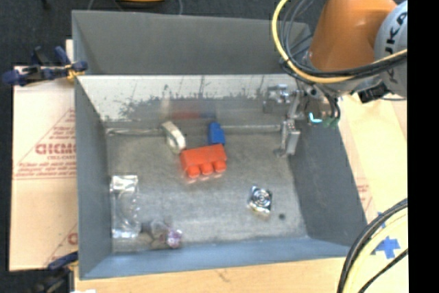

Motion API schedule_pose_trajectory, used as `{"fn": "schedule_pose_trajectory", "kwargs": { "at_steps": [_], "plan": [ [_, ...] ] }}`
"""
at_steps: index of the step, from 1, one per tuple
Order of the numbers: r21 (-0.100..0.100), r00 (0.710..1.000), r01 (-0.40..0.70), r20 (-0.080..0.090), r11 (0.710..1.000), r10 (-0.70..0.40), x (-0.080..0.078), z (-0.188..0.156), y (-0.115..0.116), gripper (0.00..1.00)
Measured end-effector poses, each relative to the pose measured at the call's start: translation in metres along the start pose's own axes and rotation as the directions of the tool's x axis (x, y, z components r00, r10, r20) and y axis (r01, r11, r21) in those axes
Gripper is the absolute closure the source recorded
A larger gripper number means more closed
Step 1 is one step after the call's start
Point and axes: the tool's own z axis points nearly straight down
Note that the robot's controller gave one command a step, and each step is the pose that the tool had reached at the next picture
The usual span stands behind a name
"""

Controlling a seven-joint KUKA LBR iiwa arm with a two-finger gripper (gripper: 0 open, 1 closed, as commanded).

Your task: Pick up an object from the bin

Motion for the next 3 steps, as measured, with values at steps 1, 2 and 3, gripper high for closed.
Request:
{"fn": "schedule_pose_trajectory", "kwargs": {
  "at_steps": [1,2,3],
  "plan": [
    [-0.004,0.995,-0.094,0.017,0.996,0.094,0.033,0.159,0.095,0.00],
    [0.001,1.000,0.003,0.011,1.000,-0.003,0.010,0.128,0.097,0.00],
    [-0.002,0.996,-0.094,0.010,0.996,0.094,0.002,0.114,0.094,0.00]
  ]
}}
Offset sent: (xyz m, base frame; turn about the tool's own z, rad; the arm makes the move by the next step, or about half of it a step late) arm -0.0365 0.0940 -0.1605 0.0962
